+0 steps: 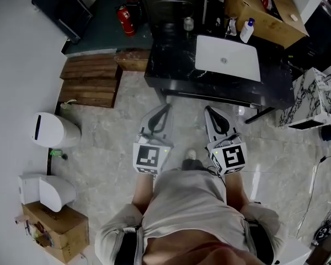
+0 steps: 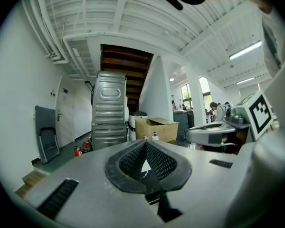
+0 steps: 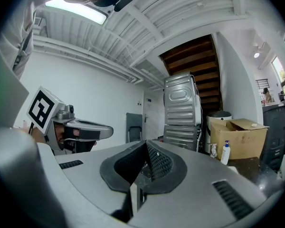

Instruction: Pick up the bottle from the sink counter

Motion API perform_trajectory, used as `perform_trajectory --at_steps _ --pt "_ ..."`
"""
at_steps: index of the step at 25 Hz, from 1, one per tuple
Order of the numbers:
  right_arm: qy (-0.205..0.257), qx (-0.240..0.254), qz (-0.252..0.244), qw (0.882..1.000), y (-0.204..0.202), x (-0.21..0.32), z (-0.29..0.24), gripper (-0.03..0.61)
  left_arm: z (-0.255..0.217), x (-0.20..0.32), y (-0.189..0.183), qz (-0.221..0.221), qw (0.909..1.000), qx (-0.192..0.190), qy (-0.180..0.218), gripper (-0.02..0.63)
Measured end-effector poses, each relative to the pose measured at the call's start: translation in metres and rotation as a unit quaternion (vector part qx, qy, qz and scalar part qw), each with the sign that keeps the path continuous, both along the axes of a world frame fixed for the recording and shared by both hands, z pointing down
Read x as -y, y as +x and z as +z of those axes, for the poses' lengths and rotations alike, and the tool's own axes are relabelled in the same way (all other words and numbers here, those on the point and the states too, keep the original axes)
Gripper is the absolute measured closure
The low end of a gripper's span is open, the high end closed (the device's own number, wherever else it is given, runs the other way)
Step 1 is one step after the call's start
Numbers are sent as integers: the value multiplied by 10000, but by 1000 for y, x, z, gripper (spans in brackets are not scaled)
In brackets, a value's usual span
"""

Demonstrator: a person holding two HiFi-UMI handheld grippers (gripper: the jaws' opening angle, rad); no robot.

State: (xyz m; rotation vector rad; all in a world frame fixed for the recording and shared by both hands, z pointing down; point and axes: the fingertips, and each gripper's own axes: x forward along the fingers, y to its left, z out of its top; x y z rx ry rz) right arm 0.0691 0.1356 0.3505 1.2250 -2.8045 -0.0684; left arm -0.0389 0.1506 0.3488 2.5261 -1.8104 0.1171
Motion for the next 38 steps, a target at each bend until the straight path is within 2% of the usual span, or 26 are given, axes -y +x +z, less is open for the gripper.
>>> perform_trajectory --at_steps 15,25,38 --pt "32 51 -307 9995 13 44 -5 581 -5 41 14 -276 9996 39 18 612" --pt "-5 105 -339 9994 5 78 -6 581 -8 72 14 -215 9998 32 8 611" --pt "-47 22 -136 9999 -13 137 -2 581 0 135 -3 15 10000 -7 -36 611"
